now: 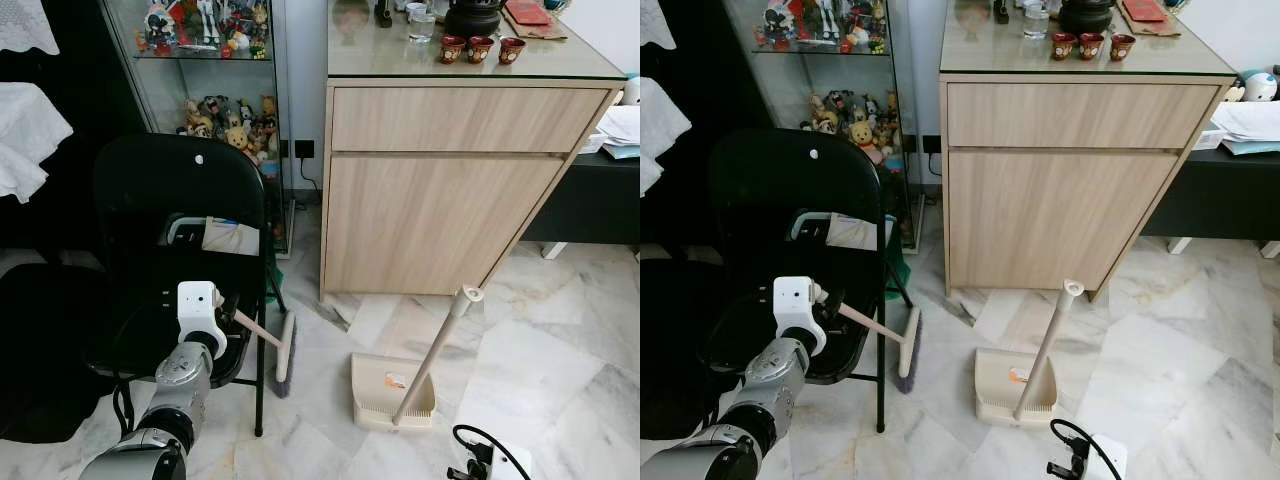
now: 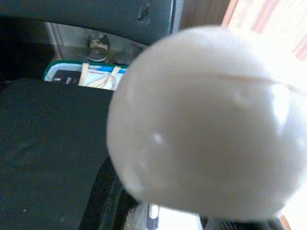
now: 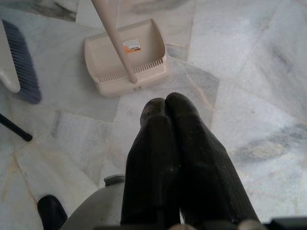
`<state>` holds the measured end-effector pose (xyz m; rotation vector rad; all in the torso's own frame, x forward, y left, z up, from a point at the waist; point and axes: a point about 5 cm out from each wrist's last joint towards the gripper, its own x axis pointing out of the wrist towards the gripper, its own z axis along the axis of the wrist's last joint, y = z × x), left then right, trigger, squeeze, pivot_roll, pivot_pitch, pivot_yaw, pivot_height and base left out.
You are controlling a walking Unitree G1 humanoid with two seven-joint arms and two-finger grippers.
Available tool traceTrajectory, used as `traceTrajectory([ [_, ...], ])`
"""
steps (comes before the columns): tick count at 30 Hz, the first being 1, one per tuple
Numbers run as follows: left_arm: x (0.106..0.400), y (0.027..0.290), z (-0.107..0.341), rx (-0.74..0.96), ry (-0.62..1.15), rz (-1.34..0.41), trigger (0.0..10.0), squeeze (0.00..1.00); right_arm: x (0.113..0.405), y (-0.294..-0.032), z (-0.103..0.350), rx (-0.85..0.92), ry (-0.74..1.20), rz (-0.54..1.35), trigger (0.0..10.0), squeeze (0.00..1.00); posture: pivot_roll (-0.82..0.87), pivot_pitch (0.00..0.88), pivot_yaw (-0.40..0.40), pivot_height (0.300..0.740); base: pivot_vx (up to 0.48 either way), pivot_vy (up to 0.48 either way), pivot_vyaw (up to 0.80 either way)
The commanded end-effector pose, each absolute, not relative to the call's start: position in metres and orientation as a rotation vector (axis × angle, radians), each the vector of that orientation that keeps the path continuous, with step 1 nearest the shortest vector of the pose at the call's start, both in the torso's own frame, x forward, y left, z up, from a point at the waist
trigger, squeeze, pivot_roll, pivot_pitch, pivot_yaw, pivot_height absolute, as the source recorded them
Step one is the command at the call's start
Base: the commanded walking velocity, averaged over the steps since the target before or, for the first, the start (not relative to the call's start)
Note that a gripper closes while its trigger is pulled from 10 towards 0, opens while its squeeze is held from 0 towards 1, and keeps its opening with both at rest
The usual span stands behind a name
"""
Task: Sweep floor
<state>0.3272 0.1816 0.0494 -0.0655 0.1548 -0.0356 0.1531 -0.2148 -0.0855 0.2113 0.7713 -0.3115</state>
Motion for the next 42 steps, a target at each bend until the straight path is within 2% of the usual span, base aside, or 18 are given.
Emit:
traceTrajectory([
  [1, 0.321, 0.185, 0.041, -0.061, 0.196, -0.027, 0.0, 0.0, 0.151, -0.215, -0.086, 0.217, 0.775, -0.32, 10.0, 0.0, 0.01, 0.085, -0.015, 0.74, 0.0, 0.0, 0.0],
  [6, 0.321, 0.186, 0.044, -0.126, 0.164, -0.041, 0.0, 0.0, 0.152, -0.215, -0.086, 0.217, 0.775, -0.318, 10.0, 0.0, 0.02, 0.085, -0.015, 0.74, 0.0, 0.0, 0.0],
  [7, 0.321, 0.187, 0.045, -0.112, 0.153, -0.051, 4.2, 0.0, 0.152, -0.214, -0.086, 0.217, 0.775, -0.316, 10.0, 0.0, 0.02, 0.082, -0.015, 0.74, 0.0, 0.0, 0.0],
  [8, 0.321, 0.187, 0.045, -0.112, 0.153, -0.051, 4.2, 0.0, 0.152, -0.214, -0.086, 0.217, 0.775, -0.316, 10.0, 0.0, 0.02, 0.082, -0.015, 0.74, 0.0, 0.0, 0.0],
  [9, 0.32, 0.189, 0.045, -0.106, 0.149, -0.051, 8.9, 0.0, 0.153, -0.214, -0.086, 0.217, 0.772, -0.314, 10.0, 0.0, 0.02, 0.081, -0.013, 0.74, 0.0, 0.0, 0.0],
  [10, 0.32, 0.19, 0.045, -0.105, 0.149, -0.049, 10.0, 0.0, 0.153, -0.214, -0.086, 0.216, 0.771, -0.312, 10.0, 0.0, 0.02, 0.079, -0.012, 0.74, 0.0, 0.0, 0.0],
  [15, 0.318, 0.197, 0.045, -0.086, 0.151, -0.047, 10.0, 0.0, 0.16, -0.217, -0.081, 0.219, 0.735, -0.326, 10.0, 0.0, 0.02, 0.072, -0.01, 0.74, 0.0, 0.0, 0.0],
  [22, 0.313, 0.196, 0.041, -0.067, 0.163, -0.069, 10.0, 0.0, 0.178, -0.233, -0.064, 0.206, 0.568, -0.398, 10.0, 0.0, 0.02, 0.056, -0.002, 0.74, 0.0, 0.0, 0.0],
  [25, 0.312, 0.19, 0.037, -0.065, 0.179, -0.082, 10.0, 0.0, 0.182, -0.249, -0.052, 0.171, 0.477, -0.479, 10.0, 0.0, 0.01, 0.051, 0.0, 0.74, 0.0, 0.0, 0.0],
  [31, 0.313, 0.187, 0.038, -0.062, 0.179, -0.091, 10.0, 0.0, 0.179, -0.272, -0.044, 0.117, 0.439, -0.54, 10.0, 0.0, 0.0, 0.045, 0.002, 0.74, 0.0, 0.0, 0.0],
  [32, 0.314, 0.187, 0.039, -0.062, 0.178, -0.093, 10.0, 0.0, 0.182, -0.279, -0.038, 0.12, 0.402, -0.542, 10.0, 0.13, 0.0, 0.053, 0.003, 0.74, 0.0, 0.0, 0.0],
  [33, 0.314, 0.187, 0.039, -0.062, 0.178, -0.093, 10.0, 0.0, 0.182, -0.279, -0.038, 0.12, 0.402, -0.542, 10.0, 0.13, 0.0, 0.053, 0.003, 0.74, 0.0, 0.0, 0.0],
  [34, 0.314, 0.187, 0.039, -0.06, 0.177, -0.094, 10.0, 0.0, 0.189, -0.285, -0.03, 0.124, 0.358, -0.533, 10.0, 1.0, 0.0, 0.056, 0.003, 0.74, 0.0, 0.0, 0.0],
  [42, 0.316, 0.188, 0.04, -0.058, 0.176, -0.086, 10.0, 0.0, 0.212, -0.296, -0.009, 0.083, 0.28, -0.508, 10.0, 1.0, 0.0, 0.07, 0.001, 0.74, 0.0, 0.0, 0.0],
])
